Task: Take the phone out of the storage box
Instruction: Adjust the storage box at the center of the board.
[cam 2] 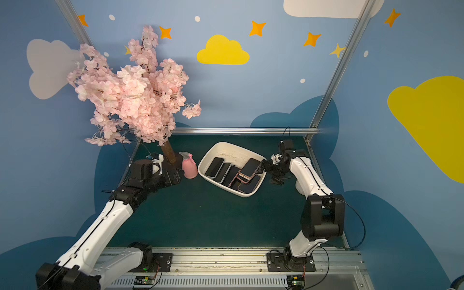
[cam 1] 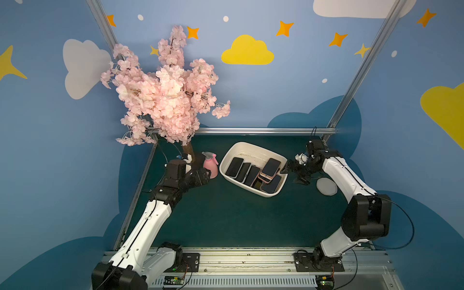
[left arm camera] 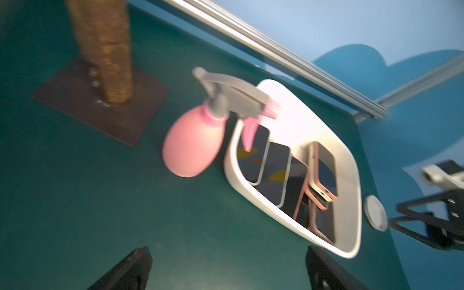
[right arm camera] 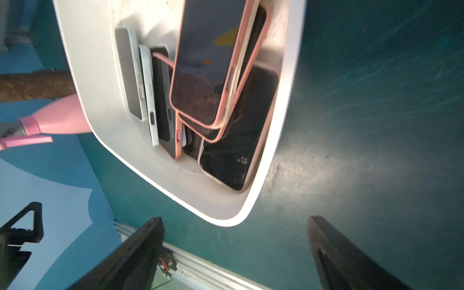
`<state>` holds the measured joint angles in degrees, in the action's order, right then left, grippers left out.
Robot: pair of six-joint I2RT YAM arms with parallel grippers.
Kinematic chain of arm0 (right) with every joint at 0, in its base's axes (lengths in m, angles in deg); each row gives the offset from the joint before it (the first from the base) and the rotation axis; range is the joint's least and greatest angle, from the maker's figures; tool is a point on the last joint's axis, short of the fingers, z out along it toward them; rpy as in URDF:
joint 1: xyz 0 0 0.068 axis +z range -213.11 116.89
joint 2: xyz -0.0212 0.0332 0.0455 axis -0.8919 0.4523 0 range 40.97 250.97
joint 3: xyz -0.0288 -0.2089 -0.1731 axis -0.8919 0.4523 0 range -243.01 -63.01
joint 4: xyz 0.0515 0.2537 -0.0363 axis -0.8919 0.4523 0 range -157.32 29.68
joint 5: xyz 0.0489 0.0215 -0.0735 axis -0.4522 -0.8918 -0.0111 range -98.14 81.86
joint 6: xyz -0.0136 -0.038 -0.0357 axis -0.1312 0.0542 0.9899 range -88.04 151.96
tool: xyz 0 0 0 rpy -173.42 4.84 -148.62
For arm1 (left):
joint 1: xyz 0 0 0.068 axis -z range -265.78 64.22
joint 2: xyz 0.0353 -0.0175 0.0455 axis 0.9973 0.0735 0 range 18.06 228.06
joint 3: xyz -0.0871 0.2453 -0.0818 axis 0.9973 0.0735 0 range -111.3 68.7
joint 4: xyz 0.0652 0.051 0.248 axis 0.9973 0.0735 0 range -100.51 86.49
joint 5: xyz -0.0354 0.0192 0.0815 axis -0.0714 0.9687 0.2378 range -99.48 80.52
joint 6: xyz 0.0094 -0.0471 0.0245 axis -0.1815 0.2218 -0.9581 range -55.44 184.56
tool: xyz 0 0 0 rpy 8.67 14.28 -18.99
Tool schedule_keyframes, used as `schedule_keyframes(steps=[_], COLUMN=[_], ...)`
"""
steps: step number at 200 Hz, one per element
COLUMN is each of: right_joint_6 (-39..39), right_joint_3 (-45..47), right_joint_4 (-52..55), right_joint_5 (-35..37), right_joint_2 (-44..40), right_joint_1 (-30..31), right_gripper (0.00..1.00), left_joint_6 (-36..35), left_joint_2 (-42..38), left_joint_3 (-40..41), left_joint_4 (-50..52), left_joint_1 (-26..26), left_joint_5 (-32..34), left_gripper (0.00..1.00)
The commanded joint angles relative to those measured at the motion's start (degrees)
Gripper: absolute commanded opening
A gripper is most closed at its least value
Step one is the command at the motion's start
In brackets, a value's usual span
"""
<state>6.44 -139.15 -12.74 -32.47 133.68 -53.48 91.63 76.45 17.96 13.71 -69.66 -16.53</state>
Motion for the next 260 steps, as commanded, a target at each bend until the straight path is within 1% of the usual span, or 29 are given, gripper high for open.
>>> schedule_keyframes(steps=[1, 19, 40, 57, 105, 113, 125, 144, 161, 186, 202, 232, 245, 260], right_joint_6=[-2.1, -2.8, -3.4, -3.6, -4.0, -3.9, -3.7, -4.2, -4.5, -4.9, -5.9, -7.2, -8.4, -9.0], right_joint_3=[2.6, 5.3, 7.7, 8.0, 5.1, 4.7, 4.2, 3.8, 3.5, 4.5, 4.6, 3.5, 3.2, 2.0], right_joint_4=[5.4, 4.8, 3.9, 3.1, 2.1, 2.0, 2.0, 1.9, 1.6, -2.4, -3.4, -4.3, -5.5, -4.7], right_joint_5=[1.0, 4.3, 6.2, 8.0, 12.0, 12.5, 13.2, 13.4, 11.9, 4.6, 2.5, 0.7, -1.2, 0.0], right_joint_2=[-0.1, -0.7, -0.1, 1.5, 6.2, 6.8, 7.7, 8.3, 8.5, 7.1, 7.0, 9.6, 10.6, 11.8], right_joint_1=[4.0, 7.2, 9.7, 11.3, 11.7, 11.5, 11.3, 10.4, 9.0, 7.1, 6.2, 4.6, 3.8, 3.6], right_gripper=[0.91, 0.89, 0.85, 0.82, 0.73, 0.72, 0.67, 0.65, 0.65, 0.68, 0.69, 0.7, 0.69, 0.68], left_joint_6=[0.3, 1.9, 3.3, 2.6, -0.2, -0.5, -0.9, -1.9, -2.5, -2.8, -2.7, -2.7, -2.8, -2.9], left_joint_2=[-0.3, 0.2, 1.6, 3.4, 9.1, 9.7, 10.3, 10.7, 10.1, 8.1, 6.7, 5.4, 5.2, 5.2], left_joint_3=[-1.4, 0.1, 1.7, 1.4, -0.5, -0.7, -1.4, -2.3, -2.7, -1.6, -0.4, 0.9, 0.9, 0.8], left_joint_4=[6.3, 5.1, 3.3, 2.9, 1.7, 1.4, 1.4, 2.3, 3.0, 3.1, 2.8, 2.6, 2.8, 3.0], left_joint_1=[7.1, 11.5, 14.2, 15.8, 16.6, 16.6, 16.6, 16.6, 16.5, 16.5, 16.3, 15.5, 15.2, 14.8], left_joint_5=[1.5, 2.5, 2.7, 2.5, 0.1, -0.2, -0.6, -1.0, -0.9, 0.0, 0.6, 0.7, 0.6, 0.5], left_gripper=[1.0, 1.0, 1.0, 1.0, 1.0, 1.0, 1.0, 1.0, 1.0, 1.0, 1.0, 1.0, 1.0, 1.0])
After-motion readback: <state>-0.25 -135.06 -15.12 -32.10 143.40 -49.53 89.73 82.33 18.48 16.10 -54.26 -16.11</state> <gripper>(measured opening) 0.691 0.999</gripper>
